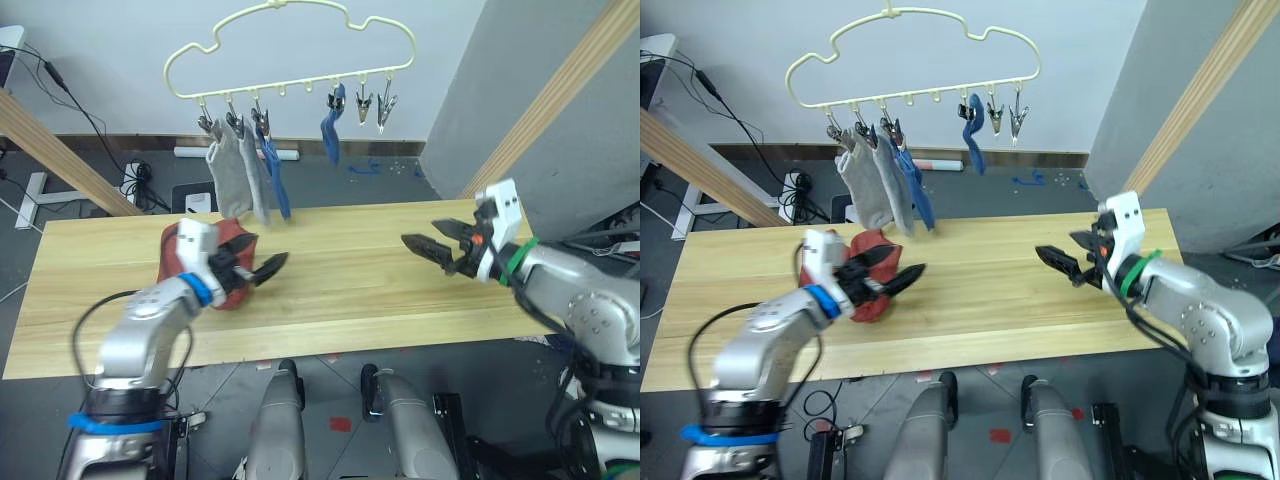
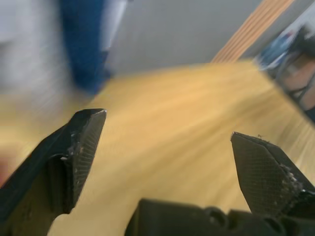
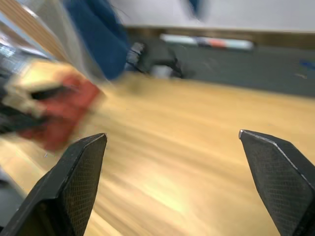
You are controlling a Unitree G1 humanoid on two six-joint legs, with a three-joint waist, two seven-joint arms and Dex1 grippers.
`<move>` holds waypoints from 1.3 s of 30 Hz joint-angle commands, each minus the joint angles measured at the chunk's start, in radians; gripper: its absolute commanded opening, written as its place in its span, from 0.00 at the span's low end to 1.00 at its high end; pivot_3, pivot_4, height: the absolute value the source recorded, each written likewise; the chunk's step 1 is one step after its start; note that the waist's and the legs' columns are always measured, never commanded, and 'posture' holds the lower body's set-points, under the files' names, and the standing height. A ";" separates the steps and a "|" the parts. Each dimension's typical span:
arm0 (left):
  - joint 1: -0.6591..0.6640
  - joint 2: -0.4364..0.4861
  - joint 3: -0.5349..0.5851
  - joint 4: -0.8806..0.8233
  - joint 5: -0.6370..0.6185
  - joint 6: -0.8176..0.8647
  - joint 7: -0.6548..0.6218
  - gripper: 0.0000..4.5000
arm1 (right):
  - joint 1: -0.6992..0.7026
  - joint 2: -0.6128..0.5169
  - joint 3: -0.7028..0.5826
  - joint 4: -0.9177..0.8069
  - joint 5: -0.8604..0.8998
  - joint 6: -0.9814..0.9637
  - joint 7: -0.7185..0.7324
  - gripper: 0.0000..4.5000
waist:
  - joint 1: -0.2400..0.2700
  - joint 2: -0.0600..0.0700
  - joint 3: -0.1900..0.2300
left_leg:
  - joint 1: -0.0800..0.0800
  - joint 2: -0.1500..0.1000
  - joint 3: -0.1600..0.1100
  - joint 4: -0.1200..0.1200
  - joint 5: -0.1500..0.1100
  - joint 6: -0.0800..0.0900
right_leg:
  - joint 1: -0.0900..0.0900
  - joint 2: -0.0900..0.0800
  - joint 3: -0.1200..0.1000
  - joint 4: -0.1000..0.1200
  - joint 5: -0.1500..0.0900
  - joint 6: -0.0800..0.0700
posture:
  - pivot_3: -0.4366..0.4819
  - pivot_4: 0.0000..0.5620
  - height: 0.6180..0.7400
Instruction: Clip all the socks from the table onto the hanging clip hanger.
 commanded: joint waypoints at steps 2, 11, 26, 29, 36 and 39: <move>0.063 0.107 0.072 -0.096 0.024 0.120 0.068 1.00 | 0.132 -0.063 0.026 -0.029 -0.211 -0.279 0.063 1.00 | 0.009 0.000 0.000 | 0.000 0.000 0.000 0.001 0.001 0.000 | 0.001 -0.001 0.000 -0.001 0.000 0.001 | 0.70 0.66 1.00; 0.177 0.169 0.151 -0.152 0.041 0.055 0.043 1.00 | 0.328 -0.080 -0.015 -0.046 -0.362 -0.453 0.080 1.00 | 0.046 0.000 0.000 | 0.001 -0.001 0.001 0.000 0.001 0.000 | 0.002 -0.002 0.000 -0.002 0.000 0.001 | 0.71 0.65 1.00; 0.179 0.159 0.181 -0.078 0.056 -0.034 0.039 1.00 | 0.375 -0.049 -0.054 -0.103 -0.385 -0.410 0.066 1.00 | 0.053 0.000 0.000 | 0.001 -0.001 0.002 0.000 0.001 0.000 | 0.001 -0.003 0.001 -0.001 0.000 0.001 | 0.69 0.65 1.00; 0.182 0.158 0.174 -0.085 0.067 -0.032 0.056 1.00 | 0.363 -0.045 -0.053 -0.099 -0.384 -0.402 0.061 1.00 | 0.053 0.000 0.000 | 0.001 -0.001 0.002 0.001 0.001 0.000 | 0.001 -0.003 0.001 -0.001 0.000 0.001 | 0.70 0.66 1.00; 0.190 0.139 0.170 -0.109 0.084 -0.055 0.083 1.00 | 0.354 -0.029 -0.067 -0.102 -0.379 -0.368 0.051 1.00 | 0.053 0.000 0.000 | 0.002 -0.001 0.002 0.001 0.001 0.000 | 0.002 -0.003 0.001 0.000 0.000 0.001 | 0.70 0.66 1.00; 0.191 0.139 0.171 -0.111 0.080 -0.058 0.080 1.00 | 0.349 -0.029 -0.070 -0.104 -0.385 -0.370 0.049 1.00 | 0.053 0.000 0.000 | 0.002 -0.001 0.002 0.001 0.001 0.000 | 0.002 -0.003 0.001 0.000 0.000 0.001 | 0.70 0.66 1.00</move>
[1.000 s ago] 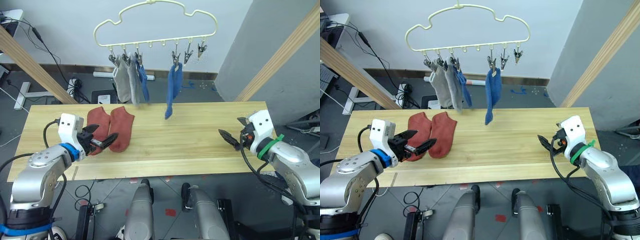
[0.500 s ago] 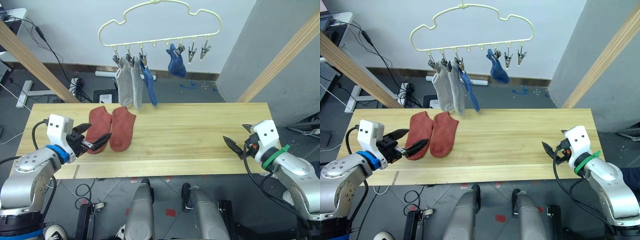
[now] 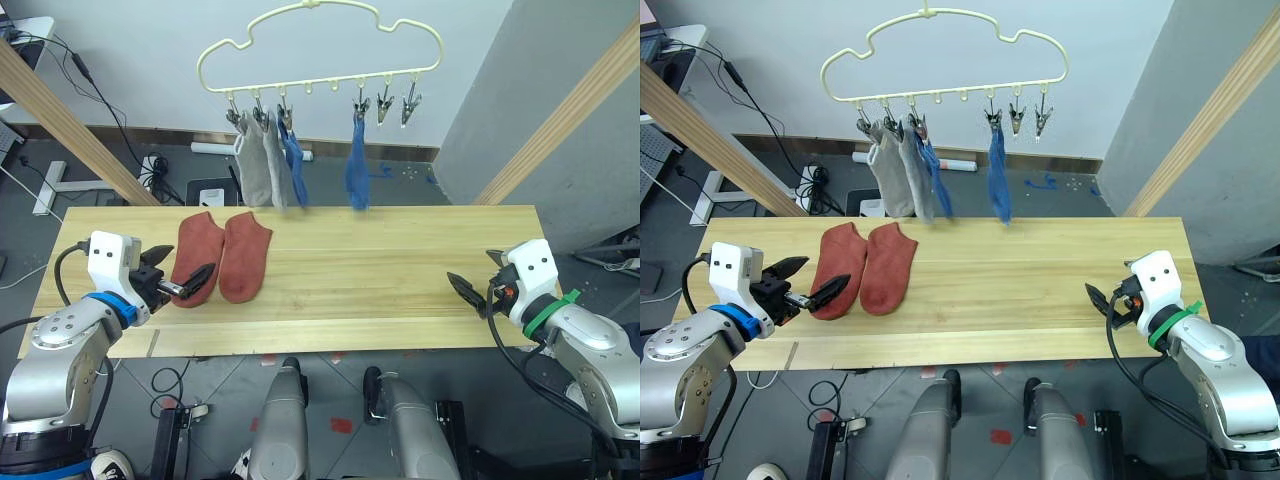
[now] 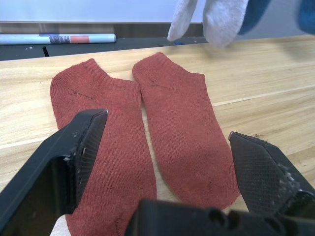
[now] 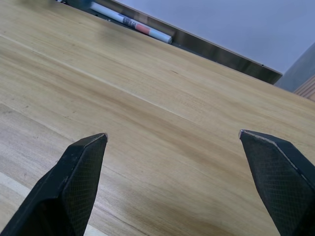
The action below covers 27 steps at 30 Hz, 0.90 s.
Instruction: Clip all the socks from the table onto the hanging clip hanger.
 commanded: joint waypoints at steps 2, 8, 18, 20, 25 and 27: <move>0.007 -0.005 0.028 -0.036 -0.011 -0.028 -0.010 1.00 | -0.007 0.001 -0.037 -0.044 -0.003 -0.004 -0.007 1.00 | 0.000 0.000 0.000 | 0.000 0.000 0.000 0.000 0.000 0.000 | 0.000 0.000 0.000 0.000 0.000 0.000 | 0.69 0.66 1.00; 0.006 -0.003 0.029 -0.031 -0.013 -0.037 -0.017 1.00 | -0.009 0.003 -0.039 -0.046 0.001 0.010 -0.008 1.00 | 0.000 0.000 0.000 | 0.002 0.000 0.000 0.000 0.000 0.000 | 0.002 0.000 0.000 0.000 0.000 0.000 | 0.69 0.66 1.00; 0.026 -0.006 0.032 -0.050 -0.013 -0.060 -0.027 1.00 | -0.013 0.009 -0.035 -0.050 0.004 0.029 -0.012 1.00 | 0.000 0.000 0.000 | 0.009 0.000 0.000 0.000 0.000 0.000 | 0.009 0.000 0.001 0.000 0.000 0.000 | 0.70 0.66 1.00; 0.027 -0.008 0.036 -0.050 -0.014 -0.075 -0.028 1.00 | -0.011 0.014 -0.037 -0.055 0.018 0.040 -0.007 1.00 | 0.000 0.000 0.000 | 0.009 0.000 0.000 0.000 0.000 0.000 | 0.009 0.000 0.000 0.000 0.000 0.000 | 0.70 0.66 1.00; 0.029 -0.015 0.041 -0.053 -0.020 -0.104 -0.039 1.00 | -0.035 0.020 -0.052 -0.051 0.035 0.060 -0.009 1.00 | 0.000 0.000 0.000 | 0.009 0.000 0.000 0.000 0.000 0.000 | 0.009 0.000 0.001 0.000 0.000 0.000 | 0.70 0.66 1.00; 0.033 -0.016 0.040 -0.054 -0.017 -0.113 -0.039 1.00 | -0.038 0.021 -0.057 -0.053 0.042 0.071 -0.007 1.00 | 0.000 0.000 0.000 | 0.009 0.000 0.000 0.000 0.000 0.000 | 0.009 0.000 0.001 0.000 0.000 0.000 | 0.70 0.67 1.00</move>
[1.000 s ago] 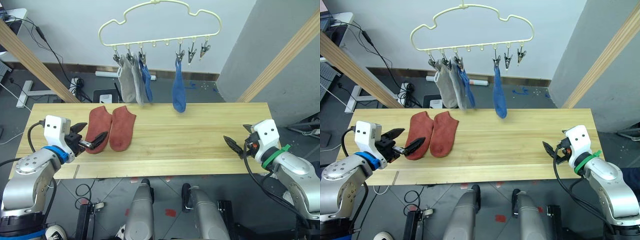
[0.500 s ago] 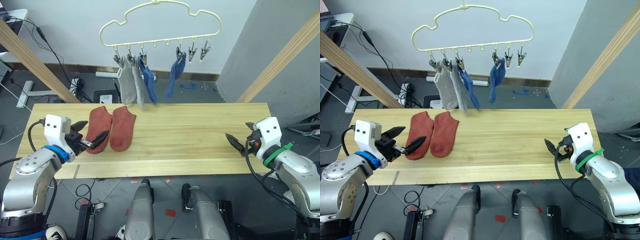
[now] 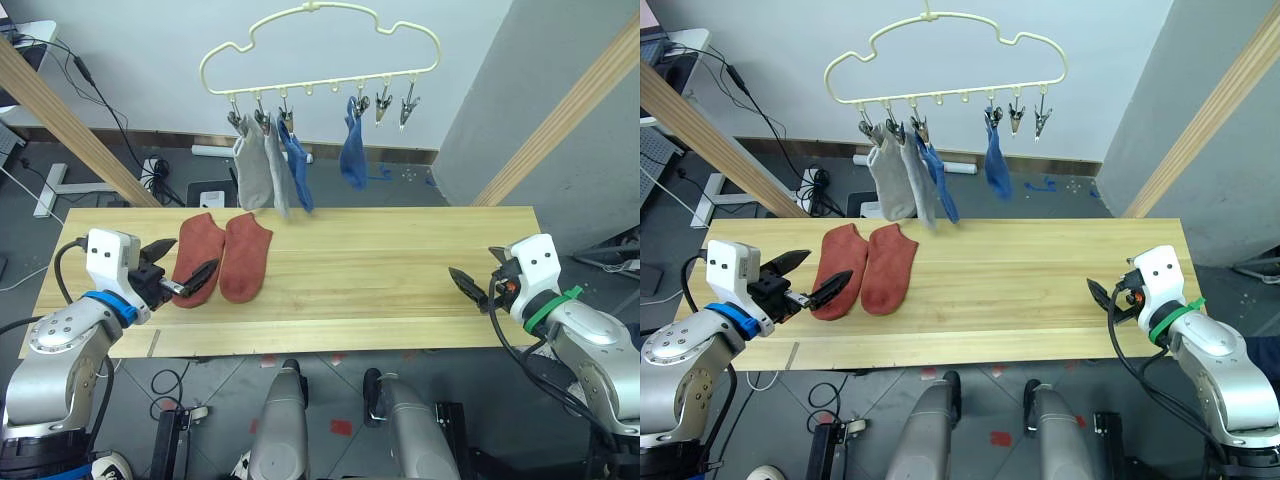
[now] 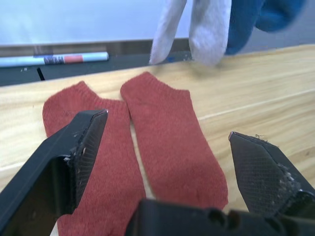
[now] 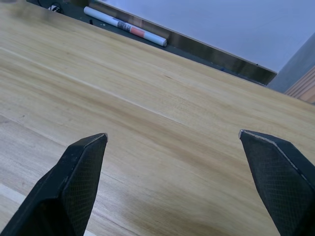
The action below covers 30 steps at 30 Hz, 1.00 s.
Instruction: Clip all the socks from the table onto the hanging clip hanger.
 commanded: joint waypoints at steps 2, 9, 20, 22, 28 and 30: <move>0.021 -0.002 0.030 -0.035 0.004 -0.023 0.005 1.00 | -0.005 0.005 -0.042 -0.045 0.032 0.016 0.004 1.00 | 0.000 0.000 0.000 | 0.000 0.000 0.000 0.000 0.000 0.000 | 0.000 0.000 0.000 0.000 0.000 0.000 | 0.70 0.67 1.00; -0.015 -0.039 0.072 -0.027 -0.064 -0.064 -0.007 1.00 | -0.066 0.038 -0.036 -0.067 0.046 0.040 -0.029 1.00 | 0.000 0.000 0.000 | 0.000 0.000 0.000 0.000 0.000 0.000 | 0.000 0.000 0.000 0.000 0.000 0.000 | 0.70 0.67 1.00; -0.102 -0.043 0.018 -0.165 -0.240 0.039 -0.071 1.00 | -0.290 0.193 0.032 -0.146 0.066 0.148 -0.174 0.81 | 0.003 0.000 0.000 | 0.000 0.000 -0.001 0.000 0.000 0.000 | 0.000 0.000 0.000 0.001 0.000 0.000 | 0.72 0.67 1.00; -0.127 -0.045 0.000 -0.173 -0.246 0.046 -0.076 1.00 | -0.321 0.211 0.039 -0.144 0.069 0.147 -0.185 0.81 | 0.003 0.000 0.000 | 0.000 0.000 -0.001 0.000 0.000 0.000 | 0.001 0.000 0.000 0.001 0.000 0.000 | 0.72 0.67 1.00; -0.195 -0.063 -0.041 -0.175 -0.266 0.047 -0.075 1.00 | -0.386 0.275 0.100 -0.118 0.044 0.112 -0.205 0.54 | 0.000 0.000 0.000 | 0.000 0.000 -0.001 0.000 0.000 0.000 | 0.000 0.001 -0.001 0.001 0.000 0.000 | 0.71 0.67 1.00; -0.209 -0.068 -0.052 -0.185 -0.275 0.052 -0.077 1.00 | -0.423 0.302 0.124 -0.093 0.021 0.093 -0.223 0.54 | -0.003 0.000 0.000 | 0.000 0.000 -0.001 0.000 0.000 0.000 | 0.000 0.001 0.000 0.001 0.000 0.000 | 0.71 0.68 1.00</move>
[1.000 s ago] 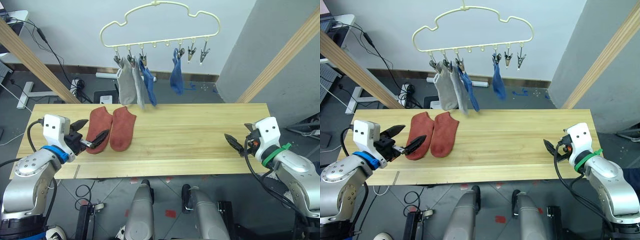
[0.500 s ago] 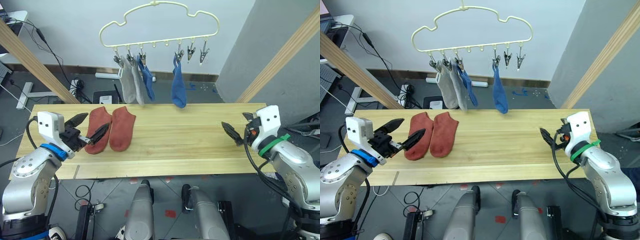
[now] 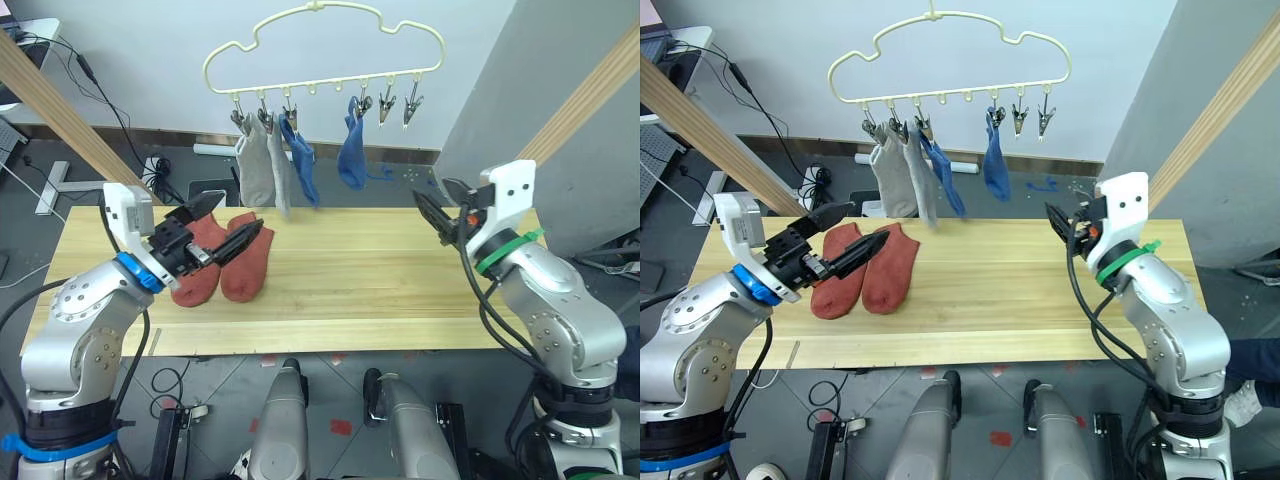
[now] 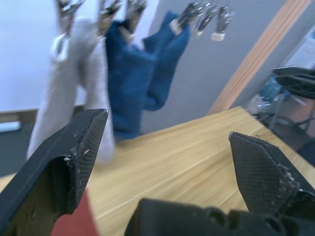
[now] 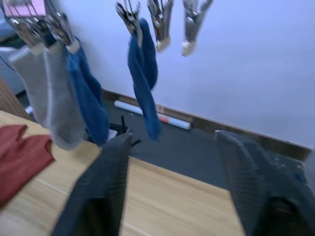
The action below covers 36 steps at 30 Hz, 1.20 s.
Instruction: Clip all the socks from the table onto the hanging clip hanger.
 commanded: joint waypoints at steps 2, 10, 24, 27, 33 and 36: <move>-0.027 -0.006 -0.013 -0.064 -0.034 0.004 -0.007 1.00 | -0.075 0.044 0.030 0.029 -0.047 -0.066 -0.037 0.54 | -0.002 0.000 0.000 | 0.000 0.000 0.000 0.000 0.000 0.000 | 0.000 0.000 0.000 0.000 0.000 0.000 | 0.71 0.68 1.00; -0.115 -0.025 -0.035 -0.061 -0.059 0.014 0.002 1.00 | -0.253 0.174 0.089 0.250 -0.143 -0.209 -0.089 0.54 | -0.001 0.000 0.000 | 0.000 0.000 0.000 0.000 0.000 0.000 | 0.000 0.001 0.000 0.000 0.000 0.000 | 0.71 0.67 1.00; -0.176 -0.049 -0.049 -0.084 -0.064 0.026 0.028 1.00 | -0.455 0.275 0.068 0.613 -0.248 -0.423 -0.167 0.54 | 0.001 0.000 0.000 | 0.000 0.000 -0.001 0.000 0.000 0.000 | 0.000 0.001 -0.001 0.000 0.000 -0.001 | 0.73 0.67 1.00; -0.179 -0.052 -0.046 -0.086 -0.063 0.027 0.034 1.00 | -0.480 0.282 0.060 0.663 -0.260 -0.451 -0.185 0.54 | 0.001 0.000 0.000 | 0.000 0.000 -0.001 0.000 0.000 0.000 | 0.000 0.001 -0.001 0.000 0.000 -0.001 | 0.74 0.68 1.00; -0.176 -0.048 -0.043 -0.094 -0.064 0.029 0.044 1.00 | -0.508 0.282 0.043 0.721 -0.280 -0.483 -0.204 0.54 | 0.002 0.000 0.000 | 0.000 0.000 -0.001 0.000 0.000 0.000 | 0.000 0.001 -0.001 0.000 0.000 -0.001 | 0.74 0.68 1.00; -0.172 -0.045 -0.039 -0.094 -0.065 0.030 0.048 1.00 | -0.494 0.274 0.044 0.705 -0.280 -0.479 -0.192 0.54 | 0.001 0.000 0.000 | -0.001 0.000 -0.001 -0.001 0.000 0.000 | 0.000 0.001 -0.001 0.000 0.000 -0.001 | 0.74 0.68 1.00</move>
